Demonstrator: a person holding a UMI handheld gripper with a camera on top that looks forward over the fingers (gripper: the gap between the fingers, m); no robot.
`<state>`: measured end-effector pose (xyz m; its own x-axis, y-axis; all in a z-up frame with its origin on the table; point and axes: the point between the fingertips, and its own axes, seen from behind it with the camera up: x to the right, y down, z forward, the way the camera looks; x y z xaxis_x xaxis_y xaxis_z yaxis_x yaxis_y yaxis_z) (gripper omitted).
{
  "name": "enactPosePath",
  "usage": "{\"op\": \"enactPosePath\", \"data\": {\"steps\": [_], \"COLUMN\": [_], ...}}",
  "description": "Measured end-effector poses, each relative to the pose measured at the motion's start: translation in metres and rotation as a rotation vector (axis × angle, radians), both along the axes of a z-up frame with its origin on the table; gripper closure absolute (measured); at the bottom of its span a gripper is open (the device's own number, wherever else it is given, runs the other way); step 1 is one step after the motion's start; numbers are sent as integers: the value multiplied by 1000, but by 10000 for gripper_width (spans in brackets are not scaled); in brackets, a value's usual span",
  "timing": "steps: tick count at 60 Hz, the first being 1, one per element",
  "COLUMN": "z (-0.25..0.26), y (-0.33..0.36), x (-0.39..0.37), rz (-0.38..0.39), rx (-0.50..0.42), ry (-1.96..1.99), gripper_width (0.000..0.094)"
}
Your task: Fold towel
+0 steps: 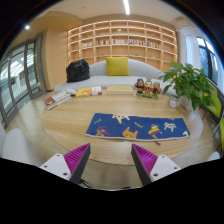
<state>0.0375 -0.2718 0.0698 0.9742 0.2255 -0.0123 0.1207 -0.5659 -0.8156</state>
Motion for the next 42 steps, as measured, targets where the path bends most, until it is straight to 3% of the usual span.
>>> {"op": "enactPosePath", "data": {"steps": [8,29,35,38,41,42], "z": [-17,-87,-85,-86,-85,-84], "y": [53,159,169,169,173,174], "x": [-61,-103,-105,-111,-111,-108], "rz": [24,-87,-83,-57,-50,-62], "rx": [9,-62,1,8,13,18], "ry": [33,-34,-64,-74,-102,-115], "gripper_width": [85,111,425,609,869,908]}}
